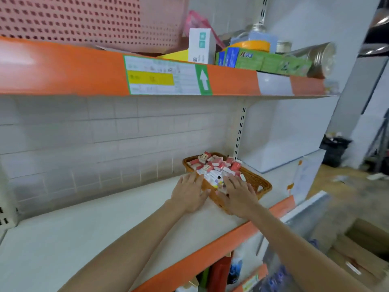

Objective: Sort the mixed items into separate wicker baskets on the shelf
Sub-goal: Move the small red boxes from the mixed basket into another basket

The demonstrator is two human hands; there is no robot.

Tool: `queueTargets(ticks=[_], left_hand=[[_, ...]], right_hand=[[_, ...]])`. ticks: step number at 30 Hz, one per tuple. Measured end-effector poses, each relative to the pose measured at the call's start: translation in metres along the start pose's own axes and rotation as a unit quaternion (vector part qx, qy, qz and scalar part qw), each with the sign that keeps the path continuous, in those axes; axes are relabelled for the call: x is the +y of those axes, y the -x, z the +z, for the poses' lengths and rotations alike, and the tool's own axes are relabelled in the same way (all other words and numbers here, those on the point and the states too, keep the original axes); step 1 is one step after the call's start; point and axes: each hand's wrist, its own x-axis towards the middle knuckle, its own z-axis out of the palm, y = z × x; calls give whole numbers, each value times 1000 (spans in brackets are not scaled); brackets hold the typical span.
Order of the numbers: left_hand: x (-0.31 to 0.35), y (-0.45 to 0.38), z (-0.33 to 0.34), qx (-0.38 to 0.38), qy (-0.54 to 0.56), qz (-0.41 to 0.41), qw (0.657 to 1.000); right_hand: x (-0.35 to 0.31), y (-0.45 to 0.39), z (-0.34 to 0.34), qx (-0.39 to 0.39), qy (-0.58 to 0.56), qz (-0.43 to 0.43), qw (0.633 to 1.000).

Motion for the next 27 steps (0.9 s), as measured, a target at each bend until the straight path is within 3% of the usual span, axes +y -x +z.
queueTargets(ticks=[9,15,21,27], left_hand=[[33,-52,13,-8,18,-1,1000],[45,-84,12,5,8,0,1000],[59,-97,7,84,-35,1,996],[69,-107,17,50,-47,-36,997]], right_hand=[[54,-42,-2,-1,-8,3,1000],[78,-74,-10,-3,-9,-51,999],[89,-96,-13,2,-24,-132,991],[96,-103,-13,28,1,-163,986]])
